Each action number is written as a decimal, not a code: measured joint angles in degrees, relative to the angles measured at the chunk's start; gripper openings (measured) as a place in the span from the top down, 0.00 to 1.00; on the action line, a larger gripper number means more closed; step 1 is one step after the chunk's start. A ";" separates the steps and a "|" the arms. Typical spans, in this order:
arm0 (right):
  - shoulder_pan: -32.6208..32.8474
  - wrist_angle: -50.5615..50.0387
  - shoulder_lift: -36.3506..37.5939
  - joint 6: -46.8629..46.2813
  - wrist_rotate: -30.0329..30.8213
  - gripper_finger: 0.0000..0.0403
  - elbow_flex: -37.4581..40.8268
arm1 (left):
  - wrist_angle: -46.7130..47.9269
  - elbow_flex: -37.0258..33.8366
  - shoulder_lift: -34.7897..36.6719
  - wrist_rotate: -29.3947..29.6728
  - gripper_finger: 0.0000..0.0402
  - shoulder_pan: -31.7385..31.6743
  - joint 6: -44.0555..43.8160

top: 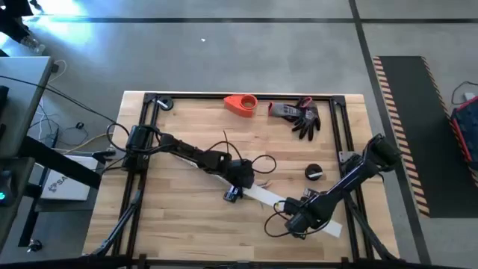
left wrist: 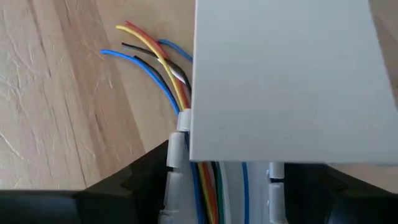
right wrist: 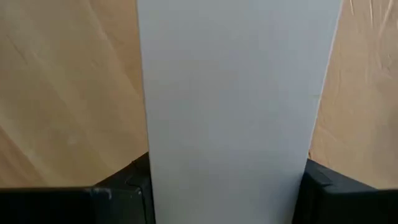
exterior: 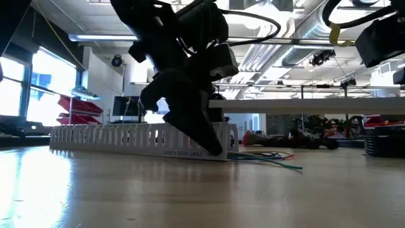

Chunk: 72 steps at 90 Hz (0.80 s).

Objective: Ziptie cables
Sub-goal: Close the white cable duct

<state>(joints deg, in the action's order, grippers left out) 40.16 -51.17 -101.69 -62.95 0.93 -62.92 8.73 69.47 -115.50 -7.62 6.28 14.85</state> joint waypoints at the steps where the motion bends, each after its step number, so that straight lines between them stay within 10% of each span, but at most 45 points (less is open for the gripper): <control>1: 0.00 -0.15 0.00 -0.01 0.00 0.51 0.00 | 0.00 0.00 0.00 0.00 0.44 0.00 -0.04; 72: 0.58 -3.93 -0.04 -1.63 2.03 0.51 0.02 | -0.42 -0.07 -0.03 -0.20 0.44 0.02 -1.39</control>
<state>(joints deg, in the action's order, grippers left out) 40.75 -55.10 -101.73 -64.58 2.96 -62.89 8.31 69.41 -115.53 -7.82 6.31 13.47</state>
